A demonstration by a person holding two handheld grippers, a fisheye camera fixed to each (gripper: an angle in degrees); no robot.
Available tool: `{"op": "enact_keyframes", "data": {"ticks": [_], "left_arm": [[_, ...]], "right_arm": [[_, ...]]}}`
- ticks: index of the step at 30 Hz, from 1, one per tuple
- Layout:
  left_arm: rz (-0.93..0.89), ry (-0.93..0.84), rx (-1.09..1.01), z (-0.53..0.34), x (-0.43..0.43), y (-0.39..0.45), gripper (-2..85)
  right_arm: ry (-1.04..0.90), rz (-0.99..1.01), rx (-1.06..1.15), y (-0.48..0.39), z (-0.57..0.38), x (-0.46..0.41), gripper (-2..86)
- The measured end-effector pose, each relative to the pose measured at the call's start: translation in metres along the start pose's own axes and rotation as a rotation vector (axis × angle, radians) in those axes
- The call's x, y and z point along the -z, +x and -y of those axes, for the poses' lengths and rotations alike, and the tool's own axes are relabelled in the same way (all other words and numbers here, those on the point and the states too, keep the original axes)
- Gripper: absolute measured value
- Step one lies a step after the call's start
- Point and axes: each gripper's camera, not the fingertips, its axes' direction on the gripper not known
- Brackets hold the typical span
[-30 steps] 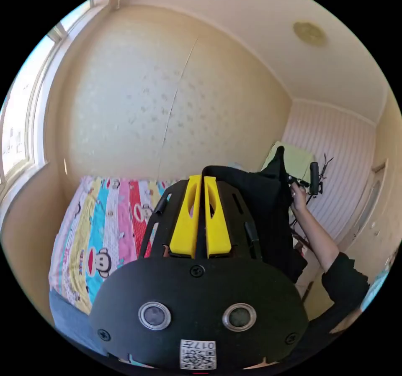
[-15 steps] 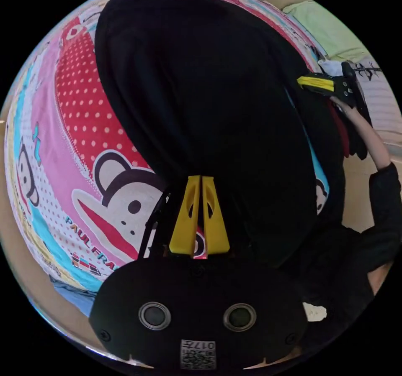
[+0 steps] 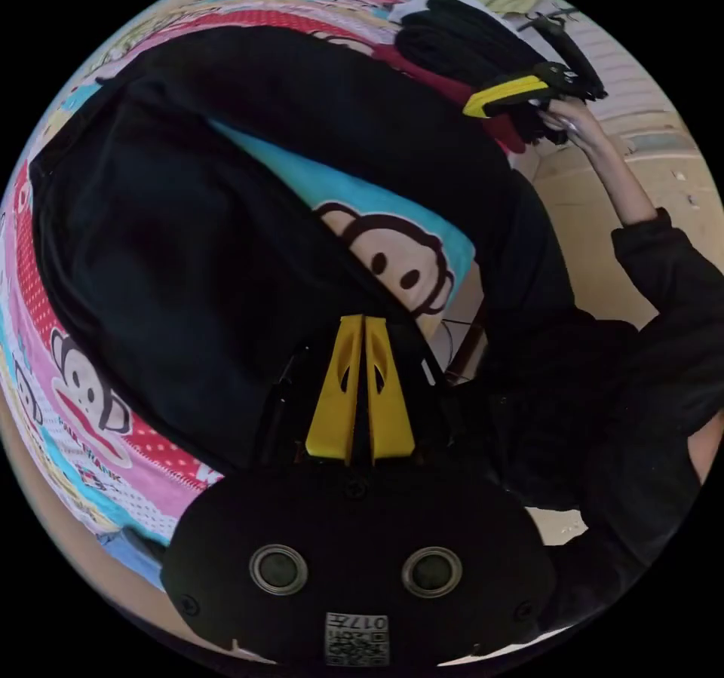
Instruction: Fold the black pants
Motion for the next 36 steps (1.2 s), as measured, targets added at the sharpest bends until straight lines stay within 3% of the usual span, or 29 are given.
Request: {"op": "enact_keyframes", "data": {"ticks": [5,8,10,12,15,17,20,21,29,31,34,36], "left_arm": [[0.278,-0.147,-0.022,-0.010,-0.062,0.088,-0.6],[0.401,-0.175,0.025,-0.019,-0.081,0.103,-0.6],[0.381,-0.154,0.097,-0.030,-0.078,0.100,-0.6],[0.241,-0.060,0.155,-0.048,-0.068,0.094,-0.6],[-0.194,0.167,0.231,-0.092,-0.058,0.078,-0.6],[-0.583,0.370,0.254,-0.131,-0.074,0.067,-0.6],[-0.937,0.466,0.292,-0.170,-0.118,0.062,-0.1],[-0.964,0.468,0.301,-0.178,-0.125,0.063,0.3],[-0.825,0.498,0.418,-0.267,-0.139,0.092,4.2],[-0.770,0.586,0.491,-0.288,-0.132,0.098,4.2],[-0.655,0.738,0.563,-0.323,-0.105,0.113,4.3],[-0.626,0.727,0.550,-0.328,-0.091,0.120,5.7]], "right_arm": [[-0.029,-0.054,-0.283,0.056,-0.092,-0.020,1.7],[0.082,0.092,-0.324,0.082,-0.129,-0.018,4.3],[0.105,0.123,-0.325,0.091,-0.139,-0.016,6.5],[0.160,0.062,-0.334,0.099,-0.149,-0.006,8.3],[0.185,-0.058,-0.361,0.112,-0.160,0.002,10.9],[0.144,-0.023,-0.358,0.129,-0.162,-0.007,12.2],[0.140,0.123,-0.407,0.162,-0.171,-0.022,14.1],[0.144,0.130,-0.387,0.167,-0.175,-0.019,14.2],[0.166,0.075,-0.375,0.201,-0.204,-0.014,10.0],[0.167,0.092,-0.372,0.205,-0.211,-0.012,7.7],[0.175,0.175,-0.322,0.209,-0.226,-0.003,4.3],[0.271,0.362,-0.273,0.215,-0.243,0.011,3.1]]}}
